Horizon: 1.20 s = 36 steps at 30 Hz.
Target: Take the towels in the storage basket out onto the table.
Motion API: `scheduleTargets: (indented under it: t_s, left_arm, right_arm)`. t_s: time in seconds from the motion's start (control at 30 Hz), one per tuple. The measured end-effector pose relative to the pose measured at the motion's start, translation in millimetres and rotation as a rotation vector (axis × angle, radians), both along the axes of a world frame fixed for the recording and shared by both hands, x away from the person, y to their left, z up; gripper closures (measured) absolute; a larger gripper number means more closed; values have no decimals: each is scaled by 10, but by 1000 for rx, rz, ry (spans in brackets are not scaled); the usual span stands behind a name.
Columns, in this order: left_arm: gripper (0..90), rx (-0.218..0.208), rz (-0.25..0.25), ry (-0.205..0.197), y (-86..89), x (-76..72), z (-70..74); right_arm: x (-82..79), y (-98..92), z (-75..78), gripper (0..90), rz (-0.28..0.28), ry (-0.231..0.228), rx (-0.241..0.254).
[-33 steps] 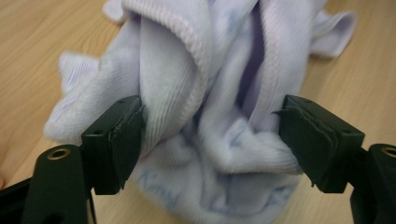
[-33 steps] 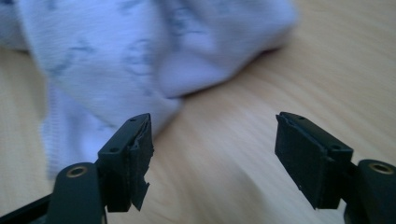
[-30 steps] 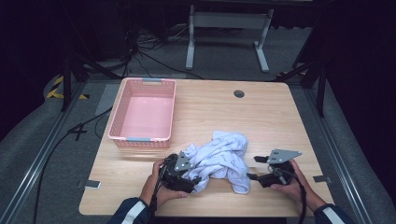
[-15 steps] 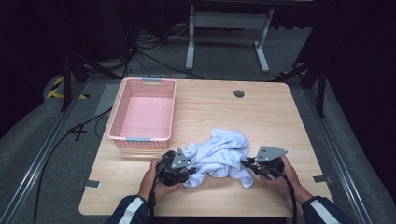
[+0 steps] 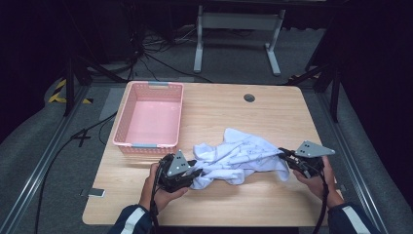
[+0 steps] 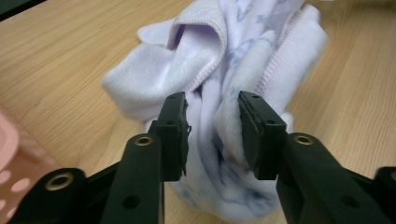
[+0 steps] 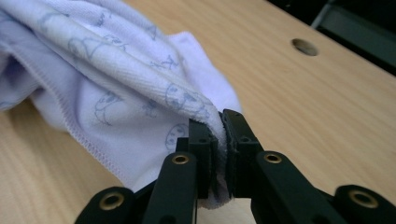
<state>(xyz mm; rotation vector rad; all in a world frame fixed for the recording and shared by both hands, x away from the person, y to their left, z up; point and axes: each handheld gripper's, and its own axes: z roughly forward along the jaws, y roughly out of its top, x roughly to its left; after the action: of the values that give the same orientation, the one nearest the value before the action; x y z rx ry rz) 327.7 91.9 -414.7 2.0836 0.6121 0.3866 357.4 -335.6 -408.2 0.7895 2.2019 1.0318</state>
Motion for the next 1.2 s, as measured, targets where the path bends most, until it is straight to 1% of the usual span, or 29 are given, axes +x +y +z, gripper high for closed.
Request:
scheduleTargets:
  t_s: [0.03,0.07,0.1,0.13,0.17,0.23,0.3,0.33,0.37,0.4,0.5,0.53,0.57,0.63,0.67,0.7,0.73,0.77,0.8,0.83,0.87,0.93,0.97,1.0,1.03,1.07,1.1,1.13,1.2]
  left_arm:
    - [591,4,3,-2,13,8,-4]
    - [558,15,6,12,2,6,-23]
    - [555,52,9,-2,-21,2,-34]
    - [547,63,8,-5,-37,-1,-45]
    - [527,63,8,-5,-37,-1,-45]
    - [503,58,-13,7,-61,-7,-60]
    - [478,74,-37,27,-139,-33,-95]
    - [458,67,-47,45,-196,-51,-128]
    - [451,88,-68,48,-275,-82,-156]
    - [437,94,-96,46,-357,-118,-180]
    - [392,107,-138,52,-518,-166,-224]
    - [377,117,-143,51,-571,-169,-256]
    - [363,144,-143,56,-616,-162,-288]
    - [302,171,-152,64,-698,-137,-360]
    - [312,171,-152,64,-698,-137,-360]
    - [320,203,-145,45,-738,-128,-388]
    - [329,218,-134,49,-774,-104,-426]
    - [343,220,-131,61,-781,-86,-444]
    - [368,230,-123,56,-790,-66,-470]
    - [409,230,-123,56,-790,-66,-470]
    - [463,253,-126,36,-788,-29,-486]
    - [567,259,-116,28,-760,-3,-470]
    - [601,259,-116,28,-760,-3,-470]
    - [667,266,-113,28,-717,14,-448]
    - [696,285,-107,13,-693,22,-426]
    - [712,296,-83,-2,-649,29,-391]
    - [723,296,-83,-2,-649,29,-391]
    - [723,285,-64,-12,-599,37,-350]
    - [731,241,-13,-48,-469,43,-231]
  right_arm:
    - [3,-36,21,833,-18,-1,11]
    - [10,-72,34,833,-39,3,26]
    - [25,-128,44,834,-75,4,36]
    - [43,-175,44,834,-102,3,32]
    - [43,-175,44,834,-102,3,32]
    - [82,-254,25,828,-149,12,33]
    - [128,-307,-19,812,-176,42,31]
    - [153,-324,-50,783,-183,69,26]
    - [170,-327,-76,742,-188,88,22]
    - [180,-321,-97,688,-182,101,15]
    - [188,-292,-119,595,-163,113,12]
    - [190,-284,-123,561,-143,120,16]
    - [192,-264,-137,544,-131,126,15]
    - [203,-219,-173,499,-107,139,-7]
    - [203,-219,-173,499,-107,139,-7]
    - [217,-168,-225,443,-91,148,-7]
    - [233,-158,-243,434,-96,155,-1]
    - [247,-159,-260,439,-97,167,16]
    - [269,-166,-281,446,-98,184,33]
    - [269,-166,-281,446,-98,184,33]
    - [320,-165,-343,515,-106,203,-1]
    - [334,-156,-375,602,-98,201,-28]
    - [335,-147,-388,687,-95,196,-51]
    - [329,-143,-385,754,-93,191,-54]
    - [324,-144,-376,798,-94,186,-52]
    - [316,-148,-358,829,-94,173,-47]
    - [301,-159,-322,839,-102,156,-47]
    - [301,-159,-322,839,-102,156,-47]
    - [270,-197,-243,847,-124,123,-13]
